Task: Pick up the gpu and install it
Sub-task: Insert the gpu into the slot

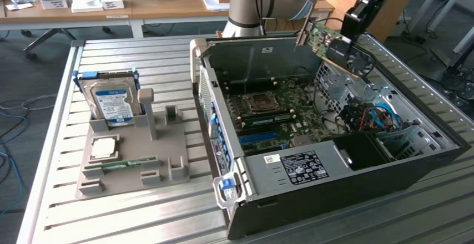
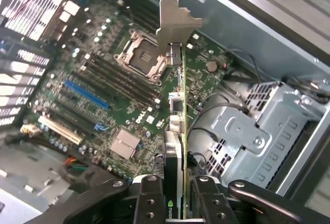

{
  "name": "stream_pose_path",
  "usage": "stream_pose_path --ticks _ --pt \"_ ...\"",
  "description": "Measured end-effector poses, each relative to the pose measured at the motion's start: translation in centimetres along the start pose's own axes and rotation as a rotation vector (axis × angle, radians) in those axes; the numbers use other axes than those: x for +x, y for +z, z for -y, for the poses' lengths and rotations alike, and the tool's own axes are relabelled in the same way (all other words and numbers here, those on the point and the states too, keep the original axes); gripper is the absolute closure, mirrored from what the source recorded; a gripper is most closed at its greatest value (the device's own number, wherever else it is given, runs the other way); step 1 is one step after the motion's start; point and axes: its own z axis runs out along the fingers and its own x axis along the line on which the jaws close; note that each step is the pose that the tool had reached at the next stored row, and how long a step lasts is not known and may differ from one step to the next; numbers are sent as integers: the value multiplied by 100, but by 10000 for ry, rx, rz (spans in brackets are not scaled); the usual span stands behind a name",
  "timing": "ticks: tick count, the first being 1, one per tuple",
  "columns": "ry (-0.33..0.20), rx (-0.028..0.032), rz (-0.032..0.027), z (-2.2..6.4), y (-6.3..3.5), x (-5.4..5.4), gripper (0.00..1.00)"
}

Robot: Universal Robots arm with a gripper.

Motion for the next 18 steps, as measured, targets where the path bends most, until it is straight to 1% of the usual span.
stream_pose_path --ticks 8,18 --pt "-1257 -23 -58 0 3 0 73" --pt "-1304 -24 -61 0 3 0 73"
